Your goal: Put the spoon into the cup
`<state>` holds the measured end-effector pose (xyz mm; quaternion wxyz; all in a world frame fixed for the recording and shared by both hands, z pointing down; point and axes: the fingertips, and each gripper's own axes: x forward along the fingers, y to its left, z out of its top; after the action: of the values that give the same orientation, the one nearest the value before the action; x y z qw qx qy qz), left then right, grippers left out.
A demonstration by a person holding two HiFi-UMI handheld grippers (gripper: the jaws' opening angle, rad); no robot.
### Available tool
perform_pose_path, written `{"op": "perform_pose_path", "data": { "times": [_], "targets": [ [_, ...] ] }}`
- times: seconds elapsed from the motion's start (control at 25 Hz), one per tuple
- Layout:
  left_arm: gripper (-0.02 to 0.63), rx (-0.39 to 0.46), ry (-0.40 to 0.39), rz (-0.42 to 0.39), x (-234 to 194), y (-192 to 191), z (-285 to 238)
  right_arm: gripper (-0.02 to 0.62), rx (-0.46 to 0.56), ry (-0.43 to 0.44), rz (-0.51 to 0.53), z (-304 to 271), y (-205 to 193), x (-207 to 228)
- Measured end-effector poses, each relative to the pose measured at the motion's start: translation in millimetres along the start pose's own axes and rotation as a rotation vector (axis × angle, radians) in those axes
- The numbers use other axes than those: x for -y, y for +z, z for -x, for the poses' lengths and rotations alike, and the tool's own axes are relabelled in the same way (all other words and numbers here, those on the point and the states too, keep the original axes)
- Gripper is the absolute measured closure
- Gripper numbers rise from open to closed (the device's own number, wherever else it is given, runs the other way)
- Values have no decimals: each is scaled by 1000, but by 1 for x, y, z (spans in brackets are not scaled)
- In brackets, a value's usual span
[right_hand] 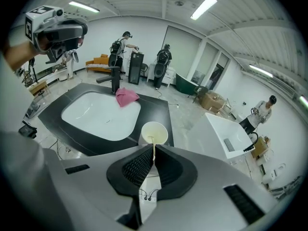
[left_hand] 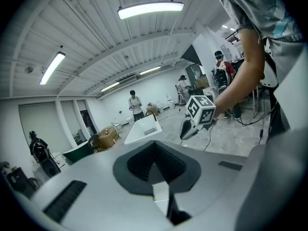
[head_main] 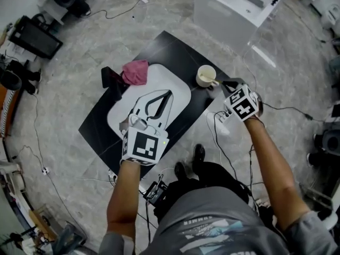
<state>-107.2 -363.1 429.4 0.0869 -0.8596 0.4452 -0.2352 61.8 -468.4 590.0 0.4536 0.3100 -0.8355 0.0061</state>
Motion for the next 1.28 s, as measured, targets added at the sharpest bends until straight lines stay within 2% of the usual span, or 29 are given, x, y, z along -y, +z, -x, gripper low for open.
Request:
{"op": "perform_pose_path", "data": {
  "times": [0.36,0.68,0.92,1.28],
  "targets": [
    [604,29,31,-22,-2,5,33,560,33,-39,41,26,23,-6],
    [604,77,55,-77,-5,28,80,560,93,-107,66,82,54,-12],
    [604,105,50,-128,5,46,118,561,199,-154,75,141,89,-31],
    [604,159,48,-155,29,73,172,563,397,-118,137,246,142,-106]
  ]
}}
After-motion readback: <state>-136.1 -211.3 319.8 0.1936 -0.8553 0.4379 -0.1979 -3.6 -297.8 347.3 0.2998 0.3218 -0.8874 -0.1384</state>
